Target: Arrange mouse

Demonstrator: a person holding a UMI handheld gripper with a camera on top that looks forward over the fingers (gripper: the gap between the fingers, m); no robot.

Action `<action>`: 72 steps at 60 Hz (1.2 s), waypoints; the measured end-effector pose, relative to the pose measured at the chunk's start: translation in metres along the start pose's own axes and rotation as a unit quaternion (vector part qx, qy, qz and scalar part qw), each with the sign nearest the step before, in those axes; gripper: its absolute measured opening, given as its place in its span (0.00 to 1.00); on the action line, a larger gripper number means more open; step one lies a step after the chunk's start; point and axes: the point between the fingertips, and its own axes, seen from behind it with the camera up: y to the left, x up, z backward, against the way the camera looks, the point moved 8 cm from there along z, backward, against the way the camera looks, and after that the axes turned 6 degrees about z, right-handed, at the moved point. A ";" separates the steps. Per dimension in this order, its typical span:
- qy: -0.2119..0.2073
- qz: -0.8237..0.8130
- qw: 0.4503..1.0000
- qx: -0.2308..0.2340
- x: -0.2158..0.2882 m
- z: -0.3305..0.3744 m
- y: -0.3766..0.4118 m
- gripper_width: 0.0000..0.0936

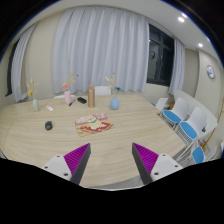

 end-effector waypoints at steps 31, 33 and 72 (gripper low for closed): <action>0.014 0.012 0.994 0.111 -0.017 0.034 0.177 0.92; 0.014 0.016 0.992 0.120 -0.018 0.036 0.192 0.91; 0.015 0.066 0.983 0.169 -0.002 -0.100 0.391 0.92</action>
